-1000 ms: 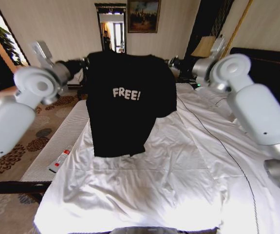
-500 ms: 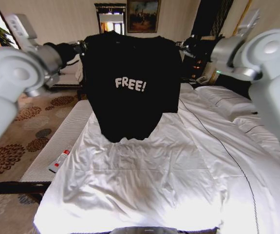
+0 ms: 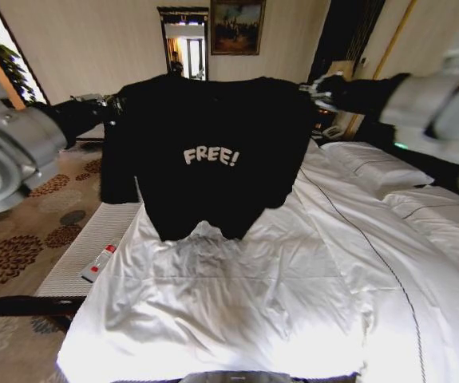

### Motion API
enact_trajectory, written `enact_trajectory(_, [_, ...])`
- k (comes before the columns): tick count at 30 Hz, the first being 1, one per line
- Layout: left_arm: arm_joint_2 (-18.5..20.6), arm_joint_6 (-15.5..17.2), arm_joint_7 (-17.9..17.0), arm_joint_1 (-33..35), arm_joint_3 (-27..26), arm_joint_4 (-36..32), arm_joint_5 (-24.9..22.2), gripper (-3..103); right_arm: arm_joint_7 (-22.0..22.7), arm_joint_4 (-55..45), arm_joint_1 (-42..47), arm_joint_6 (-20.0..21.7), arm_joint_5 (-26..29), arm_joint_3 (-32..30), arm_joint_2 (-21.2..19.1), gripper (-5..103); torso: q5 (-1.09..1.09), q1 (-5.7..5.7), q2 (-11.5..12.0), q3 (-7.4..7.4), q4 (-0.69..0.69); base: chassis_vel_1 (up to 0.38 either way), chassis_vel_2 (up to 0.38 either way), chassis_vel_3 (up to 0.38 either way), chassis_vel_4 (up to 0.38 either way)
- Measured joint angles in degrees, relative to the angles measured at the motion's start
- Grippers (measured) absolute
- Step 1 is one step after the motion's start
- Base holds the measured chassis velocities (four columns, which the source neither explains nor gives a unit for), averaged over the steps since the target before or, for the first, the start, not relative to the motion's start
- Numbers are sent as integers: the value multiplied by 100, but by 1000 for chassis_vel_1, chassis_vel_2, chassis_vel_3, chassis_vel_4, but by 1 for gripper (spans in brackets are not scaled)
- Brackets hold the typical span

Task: Fold the clothes on the bed.

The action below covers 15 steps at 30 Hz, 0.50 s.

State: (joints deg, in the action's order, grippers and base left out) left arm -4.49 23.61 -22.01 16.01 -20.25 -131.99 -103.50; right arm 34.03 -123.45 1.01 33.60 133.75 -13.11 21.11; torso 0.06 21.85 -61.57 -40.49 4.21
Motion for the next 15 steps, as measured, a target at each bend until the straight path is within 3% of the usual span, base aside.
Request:
enact_trajectory(2, [205,-22,25,28,-183,-110,-240,2,162,-185,-142,31,247,-36,-136,0,-6,0,0,0,-2,0,0,0,0])
enact_trajectory(3, [644,-14,26,-26,-358,-311,-736,2,510,-588,-451,60,848,-118,-420,0,-11,0,0,0,-4,0,0,0,0])
enact_trajectory(4, [765,3,25,-121,-322,-343,-860,2,577,-686,-490,64,1006,-153,-544,0,-8,0,-1,0,-4,0,0,0,0])
enact_trajectory(6, [836,32,16,-188,-291,-358,-964,2,610,-743,-503,66,1096,-176,-626,0,-6,0,0,0,-3,0,0,0,0])
enact_trajectory(9, [1132,362,-128,-545,-84,-508,-1510,2,857,-1108,-100,122,1684,-869,-1105,0,-3,1,0,0,2,0,0,0,0])
enact_trajectory(11, [1164,409,-160,-575,-59,-534,-1566,2,905,-1162,-21,132,1758,-971,-1151,0,-3,1,0,0,3,0,0,0,0])
enact_trajectory(13, [1336,832,-548,-754,40,-711,-2142,2,1306,-1541,225,194,2271,-1401,-1364,0,-4,1,0,-1,2,0,0,0,0])
enact_trajectory(15, [1374,1043,-808,-954,45,-773,-2571,2,1503,-1670,229,225,2543,-1538,-1457,0,-7,1,0,-1,-2,0,0,0,0])
